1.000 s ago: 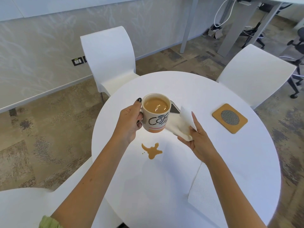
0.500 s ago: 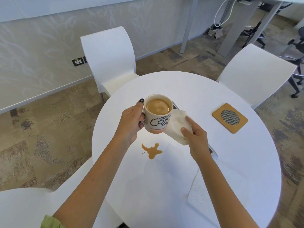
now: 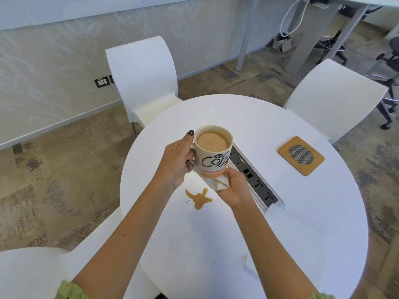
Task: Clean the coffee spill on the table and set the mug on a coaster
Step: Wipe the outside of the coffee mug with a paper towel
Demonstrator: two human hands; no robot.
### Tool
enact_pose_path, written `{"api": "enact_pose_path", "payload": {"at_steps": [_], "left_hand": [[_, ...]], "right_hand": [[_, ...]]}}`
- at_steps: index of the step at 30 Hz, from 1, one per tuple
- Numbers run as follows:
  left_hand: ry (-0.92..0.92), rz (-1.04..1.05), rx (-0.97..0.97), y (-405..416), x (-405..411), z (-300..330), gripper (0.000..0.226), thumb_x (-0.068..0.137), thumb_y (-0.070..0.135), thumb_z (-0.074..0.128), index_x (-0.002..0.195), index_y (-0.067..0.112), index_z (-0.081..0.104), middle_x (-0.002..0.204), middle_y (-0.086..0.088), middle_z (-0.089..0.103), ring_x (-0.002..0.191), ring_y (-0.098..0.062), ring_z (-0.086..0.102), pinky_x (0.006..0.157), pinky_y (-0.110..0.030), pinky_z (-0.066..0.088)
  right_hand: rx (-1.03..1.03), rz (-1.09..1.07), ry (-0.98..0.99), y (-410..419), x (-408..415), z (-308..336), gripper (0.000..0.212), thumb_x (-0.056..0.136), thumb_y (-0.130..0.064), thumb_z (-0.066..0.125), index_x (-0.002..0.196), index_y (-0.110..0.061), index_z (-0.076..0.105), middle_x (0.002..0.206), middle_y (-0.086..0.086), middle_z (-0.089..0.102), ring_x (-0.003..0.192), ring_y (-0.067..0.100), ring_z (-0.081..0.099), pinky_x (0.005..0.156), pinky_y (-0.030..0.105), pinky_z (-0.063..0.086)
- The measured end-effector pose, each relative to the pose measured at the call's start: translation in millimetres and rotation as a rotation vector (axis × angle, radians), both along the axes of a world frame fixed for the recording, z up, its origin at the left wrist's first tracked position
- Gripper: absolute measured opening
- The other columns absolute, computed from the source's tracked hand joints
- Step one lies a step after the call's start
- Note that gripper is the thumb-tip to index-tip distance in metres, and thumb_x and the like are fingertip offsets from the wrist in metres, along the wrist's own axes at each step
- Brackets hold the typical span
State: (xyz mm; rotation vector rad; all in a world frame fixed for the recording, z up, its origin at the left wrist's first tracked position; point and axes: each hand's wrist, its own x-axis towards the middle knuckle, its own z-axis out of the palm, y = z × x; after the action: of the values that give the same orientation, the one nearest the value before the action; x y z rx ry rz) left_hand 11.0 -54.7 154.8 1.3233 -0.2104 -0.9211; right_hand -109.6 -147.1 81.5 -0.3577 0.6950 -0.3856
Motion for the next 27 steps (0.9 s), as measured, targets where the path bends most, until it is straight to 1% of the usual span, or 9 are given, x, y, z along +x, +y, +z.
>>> {"api": "enact_pose_path", "payload": {"at_steps": [2,4,7,10,11,14,16,21,27], "left_hand": [[-0.009,-0.002,0.007,-1,0,-1,0.047,0.098,0.035,0.048,0.058,0.02,0.029,0.043,0.006,0.026,0.043,-0.01,0.025,0.054,-0.026,0.025],[-0.013,0.001,0.014,-1,0,-2,0.049,0.098,0.035,0.049,0.055,0.021,0.029,0.043,0.006,0.026,0.043,-0.01,0.025,0.053,-0.026,0.024],[-0.048,0.014,0.038,-3,1,-4,0.052,0.097,0.035,0.051,0.052,0.022,0.029,0.044,0.006,0.028,0.044,-0.011,0.025,0.053,-0.027,0.023],[-0.055,0.041,0.047,-5,2,-6,0.049,0.096,0.036,0.052,0.054,0.021,0.03,0.046,0.005,0.029,0.048,-0.012,0.024,0.053,-0.028,0.022],[-0.056,0.055,0.051,-6,2,-6,0.049,0.096,0.036,0.053,0.054,0.021,0.03,0.046,0.005,0.028,0.049,-0.013,0.024,0.054,-0.028,0.021],[-0.042,0.106,0.049,-9,3,-7,0.049,0.095,0.036,0.053,0.054,0.021,0.031,0.046,0.005,0.028,0.049,-0.012,0.022,0.053,-0.027,0.02],[-0.018,0.128,0.035,-11,4,-7,0.049,0.095,0.036,0.054,0.054,0.021,0.032,0.045,0.005,0.028,0.048,-0.012,0.022,0.052,-0.027,0.02],[0.0,0.16,0.011,-14,0,-6,0.05,0.094,0.038,0.056,0.053,0.022,0.033,0.047,0.004,0.028,0.048,-0.011,0.023,0.051,-0.026,0.02],[-0.003,0.185,-0.055,-17,-11,-6,0.059,0.094,0.036,0.055,0.042,0.025,0.03,0.045,0.007,0.025,0.046,-0.011,0.02,0.052,-0.028,0.016]], "right_hand": [[0.089,0.013,-0.087,3,2,-1,0.065,0.076,0.004,0.06,0.138,-0.001,0.041,0.14,0.028,0.043,0.127,0.045,0.044,0.104,0.057,0.038],[0.121,0.003,-0.14,6,2,2,0.071,0.073,0.005,0.065,0.139,-0.002,0.039,0.14,0.027,0.044,0.126,0.043,0.045,0.105,0.057,0.036],[0.067,-0.046,-0.138,6,-1,-3,0.045,0.09,0.004,0.042,0.135,-0.001,0.044,0.114,0.021,0.064,0.098,0.031,0.067,0.099,0.052,0.043],[0.027,-0.085,-0.182,4,-8,-6,0.037,0.097,0.003,0.031,0.126,-0.003,0.052,0.099,0.015,0.07,0.082,0.022,0.071,0.079,0.037,0.058],[0.013,-0.086,-0.182,4,-12,-5,0.037,0.096,0.003,0.031,0.12,-0.003,0.058,0.098,0.014,0.071,0.084,0.022,0.071,0.076,0.034,0.059],[-0.061,-0.062,-0.132,5,-22,-4,0.044,0.092,0.005,0.033,0.097,-0.007,0.075,0.102,0.014,0.072,0.096,0.023,0.069,0.085,0.032,0.056],[-0.096,-0.042,-0.122,7,-26,0,0.047,0.091,0.006,0.032,0.092,-0.009,0.077,0.099,0.012,0.073,0.093,0.022,0.07,0.08,0.031,0.058],[-0.143,-0.03,-0.153,17,-28,8,0.042,0.087,0.008,0.035,0.111,-0.006,0.066,0.108,0.015,0.068,0.097,0.024,0.068,0.073,0.03,0.056],[-0.084,-0.115,-0.145,33,-23,7,0.041,0.088,0.009,0.035,0.117,-0.005,0.06,0.107,0.014,0.069,0.094,0.023,0.069,0.068,0.028,0.057]]}}
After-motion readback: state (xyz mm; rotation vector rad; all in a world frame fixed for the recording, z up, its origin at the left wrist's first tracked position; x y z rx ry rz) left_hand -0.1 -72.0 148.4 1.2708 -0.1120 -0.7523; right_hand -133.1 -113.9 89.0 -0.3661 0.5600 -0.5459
